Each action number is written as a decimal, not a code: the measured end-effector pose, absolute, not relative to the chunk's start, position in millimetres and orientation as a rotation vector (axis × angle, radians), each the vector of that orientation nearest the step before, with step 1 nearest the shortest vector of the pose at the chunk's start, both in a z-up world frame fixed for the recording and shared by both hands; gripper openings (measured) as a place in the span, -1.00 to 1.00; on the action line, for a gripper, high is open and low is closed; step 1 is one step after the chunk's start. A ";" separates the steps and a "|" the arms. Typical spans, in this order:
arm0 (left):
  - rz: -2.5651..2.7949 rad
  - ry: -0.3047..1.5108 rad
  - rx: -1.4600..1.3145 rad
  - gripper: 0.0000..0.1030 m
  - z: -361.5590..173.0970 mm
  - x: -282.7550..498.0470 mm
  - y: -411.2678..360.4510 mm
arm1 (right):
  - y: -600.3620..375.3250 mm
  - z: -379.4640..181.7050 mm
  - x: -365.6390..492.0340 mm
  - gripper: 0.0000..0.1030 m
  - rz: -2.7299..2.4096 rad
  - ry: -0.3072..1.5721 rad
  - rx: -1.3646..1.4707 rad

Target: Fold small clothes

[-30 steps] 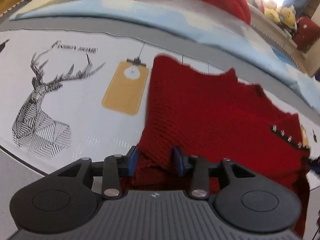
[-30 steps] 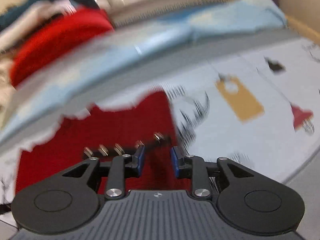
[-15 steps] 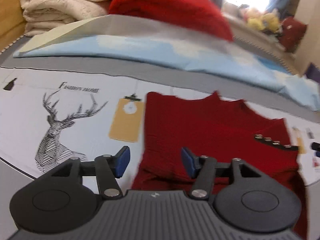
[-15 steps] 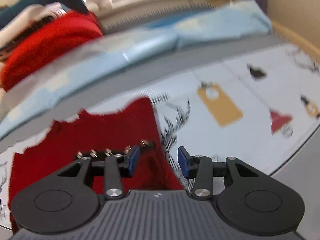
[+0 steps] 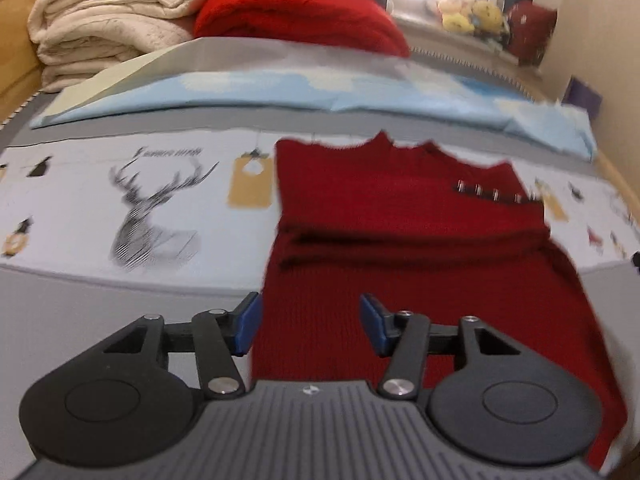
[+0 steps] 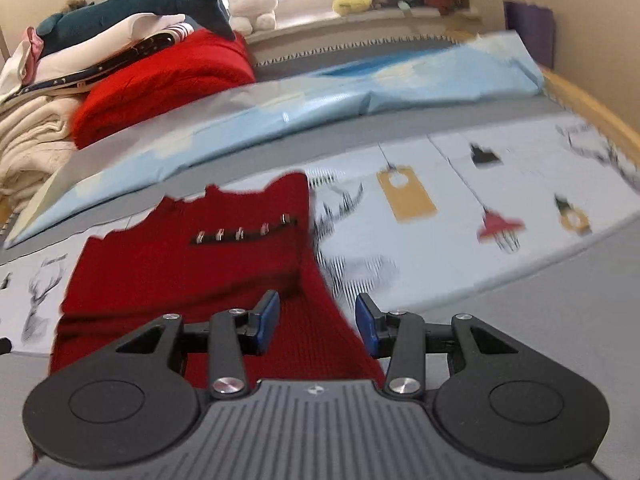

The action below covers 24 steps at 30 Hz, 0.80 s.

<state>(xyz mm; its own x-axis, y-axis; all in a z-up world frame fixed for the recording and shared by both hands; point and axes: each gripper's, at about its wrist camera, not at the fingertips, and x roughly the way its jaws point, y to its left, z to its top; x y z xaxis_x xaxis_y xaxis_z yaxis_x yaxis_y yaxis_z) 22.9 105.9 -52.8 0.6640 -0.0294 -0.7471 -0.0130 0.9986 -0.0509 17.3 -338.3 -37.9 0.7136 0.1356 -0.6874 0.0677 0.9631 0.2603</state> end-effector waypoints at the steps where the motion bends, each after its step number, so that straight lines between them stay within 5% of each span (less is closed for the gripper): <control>1: -0.017 0.837 -0.043 0.04 -49.1 9.7 107.4 | -340.9 -37.0 6.5 -0.13 0.026 0.793 0.288; 9: -0.022 0.870 -0.054 0.01 -89.4 -101.8 116.0 | -367.3 -31.0 -103.0 -0.14 0.066 0.760 0.289; 24: 0.027 1.107 -0.188 -0.02 -167.7 -122.8 139.4 | -376.9 -125.6 -126.0 -0.14 -0.025 1.007 0.328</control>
<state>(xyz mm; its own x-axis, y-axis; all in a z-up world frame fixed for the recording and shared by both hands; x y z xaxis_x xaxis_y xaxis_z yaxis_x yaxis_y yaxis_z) -122.8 139.4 -167.7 0.4487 -0.0720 -0.8908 -0.1148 0.9839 -0.1373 -126.0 -376.9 -125.6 0.5385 0.1300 -0.8325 0.1705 0.9508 0.2588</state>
